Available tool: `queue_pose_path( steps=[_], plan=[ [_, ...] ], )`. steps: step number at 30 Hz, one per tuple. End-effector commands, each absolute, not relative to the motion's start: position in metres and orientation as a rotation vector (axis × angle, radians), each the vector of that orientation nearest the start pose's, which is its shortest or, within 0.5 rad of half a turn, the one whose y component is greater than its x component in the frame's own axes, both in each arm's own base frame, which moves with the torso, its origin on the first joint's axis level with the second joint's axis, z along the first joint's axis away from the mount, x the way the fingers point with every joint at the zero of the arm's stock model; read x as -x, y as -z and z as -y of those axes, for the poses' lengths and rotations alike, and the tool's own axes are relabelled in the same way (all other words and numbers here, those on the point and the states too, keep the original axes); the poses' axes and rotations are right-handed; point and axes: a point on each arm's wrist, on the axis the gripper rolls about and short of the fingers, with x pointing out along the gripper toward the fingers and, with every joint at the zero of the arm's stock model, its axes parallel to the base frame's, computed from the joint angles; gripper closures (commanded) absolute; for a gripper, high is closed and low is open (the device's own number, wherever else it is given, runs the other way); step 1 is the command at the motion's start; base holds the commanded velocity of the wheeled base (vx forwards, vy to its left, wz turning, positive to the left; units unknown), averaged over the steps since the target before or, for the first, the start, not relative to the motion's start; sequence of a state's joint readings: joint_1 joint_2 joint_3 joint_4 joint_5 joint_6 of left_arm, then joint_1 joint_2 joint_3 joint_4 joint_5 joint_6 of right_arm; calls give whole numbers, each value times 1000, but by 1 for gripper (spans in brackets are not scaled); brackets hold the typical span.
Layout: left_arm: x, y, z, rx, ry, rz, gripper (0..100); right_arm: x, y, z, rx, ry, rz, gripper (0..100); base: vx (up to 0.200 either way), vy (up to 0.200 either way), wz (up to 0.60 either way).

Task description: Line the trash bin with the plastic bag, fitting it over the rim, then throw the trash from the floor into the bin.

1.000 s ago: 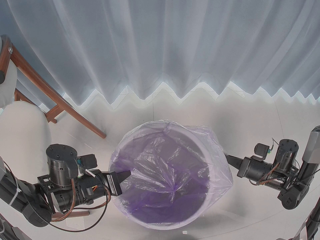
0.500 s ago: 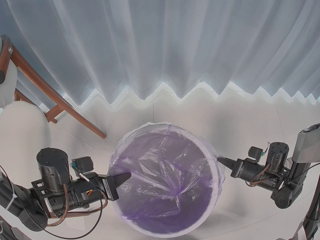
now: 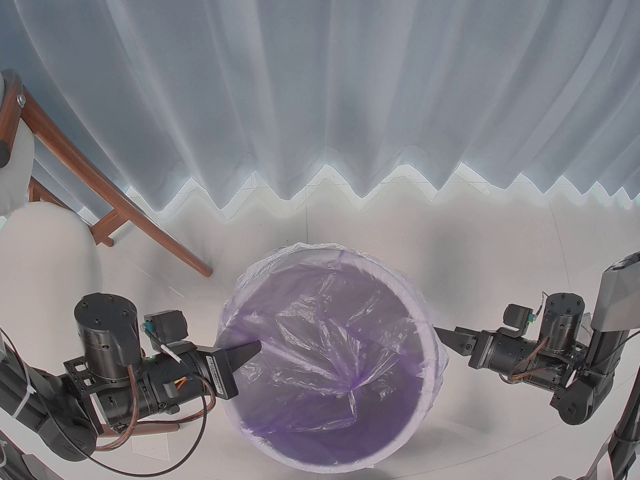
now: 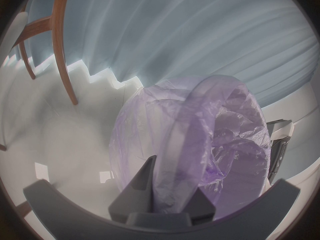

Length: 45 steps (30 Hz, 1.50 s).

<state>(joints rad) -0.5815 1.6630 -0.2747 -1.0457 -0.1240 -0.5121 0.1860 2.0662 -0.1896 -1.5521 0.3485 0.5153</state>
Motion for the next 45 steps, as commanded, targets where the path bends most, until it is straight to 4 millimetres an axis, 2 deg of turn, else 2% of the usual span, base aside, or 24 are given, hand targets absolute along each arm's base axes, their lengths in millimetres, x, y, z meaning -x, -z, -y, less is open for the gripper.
queue_pose_path(
  steps=[1, 4, 7, 8, 11, 14, 15, 18, 19, 20, 22, 28, 35, 45],
  plan=[
    [-194, -99, 129, 340, 568, -518, 100, -225, -63, -46, -537, -439, -419, 0, 0, 0, 0],
    [-201, -92, 133, 309, 507, -517, 100, -202, -69, -35, -552, -437, -428, 0, 0, 0, 0],
    [-208, -92, 137, 307, 487, -505, 100, -199, -78, -27, -560, -408, -379, 0, 0, 0, 0],
    [-213, -92, 139, 306, 470, -498, 100, -198, -83, -18, -567, -373, -342, 0, 0, 0, 0],
    [-220, -91, 143, 305, 455, -492, 100, -198, -86, -8, -570, -326, -310, 0, 0, 0, 0],
    [-232, -82, 150, 292, 425, -512, 100, -195, -92, 1, -577, -291, -269, 0, 0, 0, 0],
    [-244, -77, 157, 285, 392, -508, 100, -192, -99, 5, -596, -277, -233, 0, 0, 0, 0],
    [-264, -65, 168, 269, 325, -500, 100, -187, -108, 5, -641, -280, -193, 0, 0, 0, 0],
    [-265, -65, 168, 268, 322, -501, 100, -187, -109, 5, -644, -281, -191, 0, 0, 0, 0],
    [-279, -56, 174, 262, 280, -493, 100, -183, -114, 5, -674, -286, -168, 0, 0, 0, 0],
    [-291, -50, 180, 261, 253, -482, 100, -180, -119, 5, -701, -279, -144, 0, 0, 0, 0],
    [-318, -36, 196, 273, 252, -460, 100, -176, -125, 5, -726, -261, -108, 0, 0, 0, 0],
    [-346, -12, 196, 285, 214, -453, 100, -176, -125, 4, -714, -271, -107, 0, 0, 0, 0],
    [-351, 5, 194, 293, 197, -458, 100, -177, -124, 4, -716, -269, -117, 0, 0, 0, 0]
  ],
)
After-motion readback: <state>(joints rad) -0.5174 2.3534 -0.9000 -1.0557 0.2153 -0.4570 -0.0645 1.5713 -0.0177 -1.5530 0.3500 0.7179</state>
